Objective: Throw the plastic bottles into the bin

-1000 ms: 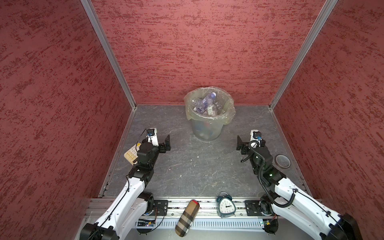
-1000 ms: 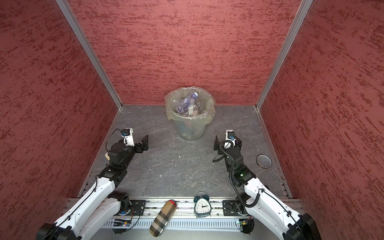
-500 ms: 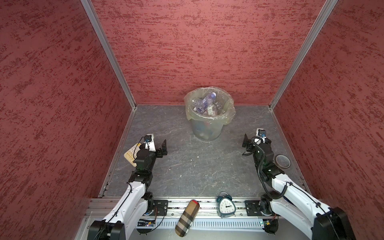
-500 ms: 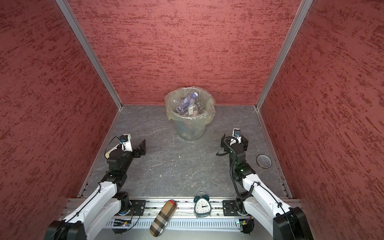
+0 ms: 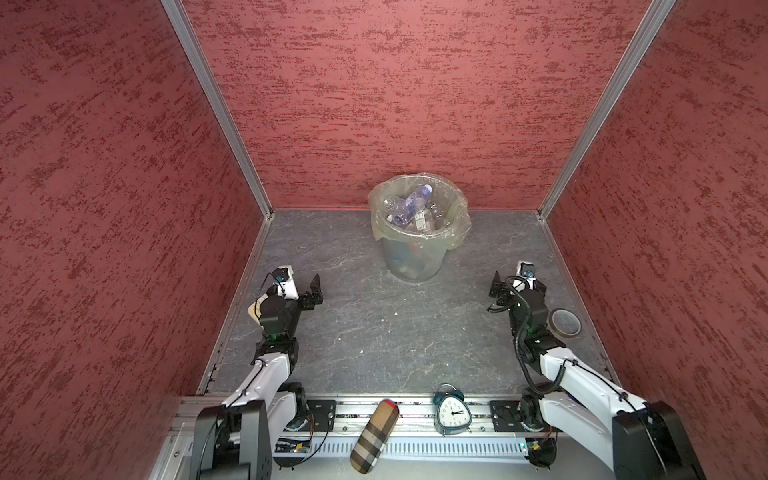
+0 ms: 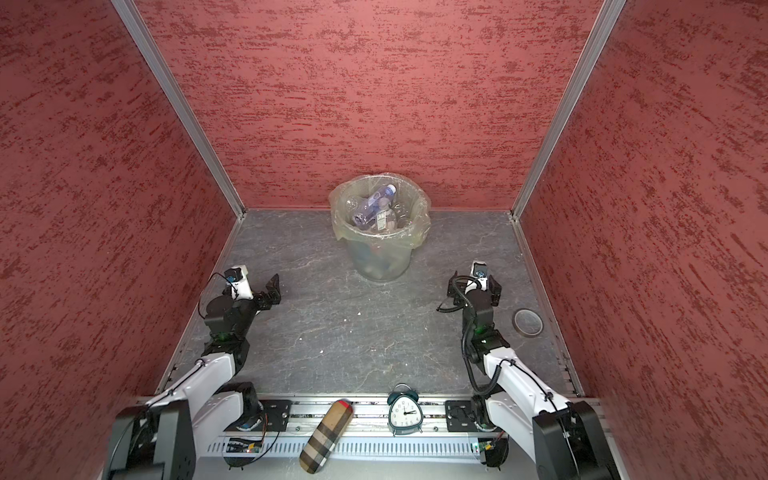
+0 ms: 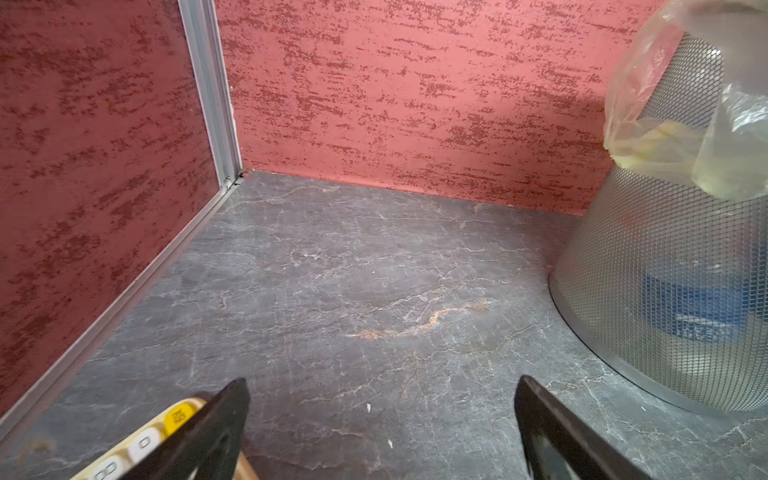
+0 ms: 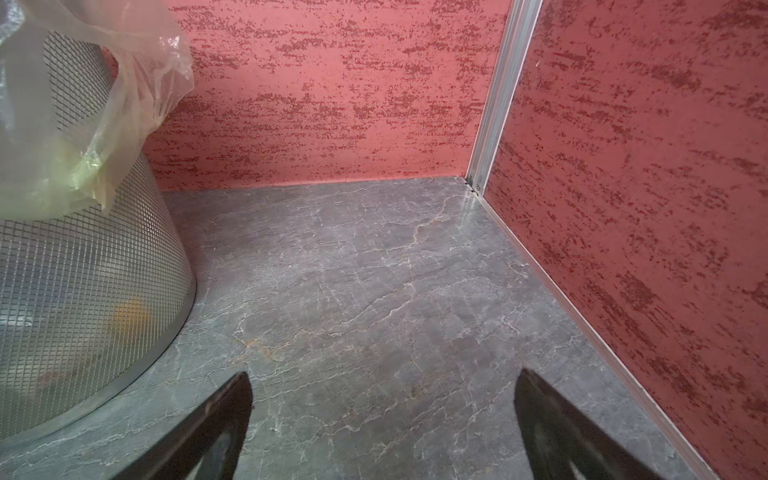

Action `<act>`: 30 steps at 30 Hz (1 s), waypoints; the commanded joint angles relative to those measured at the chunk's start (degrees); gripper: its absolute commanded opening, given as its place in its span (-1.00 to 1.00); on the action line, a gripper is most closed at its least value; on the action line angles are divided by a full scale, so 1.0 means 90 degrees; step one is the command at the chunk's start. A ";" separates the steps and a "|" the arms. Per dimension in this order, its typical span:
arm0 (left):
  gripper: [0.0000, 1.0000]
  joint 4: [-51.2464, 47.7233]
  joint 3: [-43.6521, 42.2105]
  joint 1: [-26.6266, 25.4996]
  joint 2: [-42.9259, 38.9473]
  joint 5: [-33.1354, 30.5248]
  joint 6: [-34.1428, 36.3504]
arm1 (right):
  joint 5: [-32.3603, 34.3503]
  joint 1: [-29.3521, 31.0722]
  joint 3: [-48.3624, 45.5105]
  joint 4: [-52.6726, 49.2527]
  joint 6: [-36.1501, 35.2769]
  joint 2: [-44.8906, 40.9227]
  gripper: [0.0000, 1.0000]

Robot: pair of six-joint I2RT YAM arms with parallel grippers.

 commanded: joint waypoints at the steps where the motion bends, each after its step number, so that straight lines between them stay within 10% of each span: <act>1: 0.99 0.1096 0.0167 0.0107 0.0768 0.0499 -0.0120 | -0.0214 -0.0086 -0.0036 0.0642 -0.0022 0.0176 0.96; 15: 0.99 0.2459 0.0545 0.0120 0.2649 0.1061 -0.0076 | -0.0850 -0.0324 0.0106 0.0917 -0.0144 0.0416 0.97; 30: 0.99 0.1453 0.1153 -0.0391 0.2927 0.0856 0.0529 | -0.1626 -0.0940 0.0317 0.1800 -0.0393 0.1316 0.96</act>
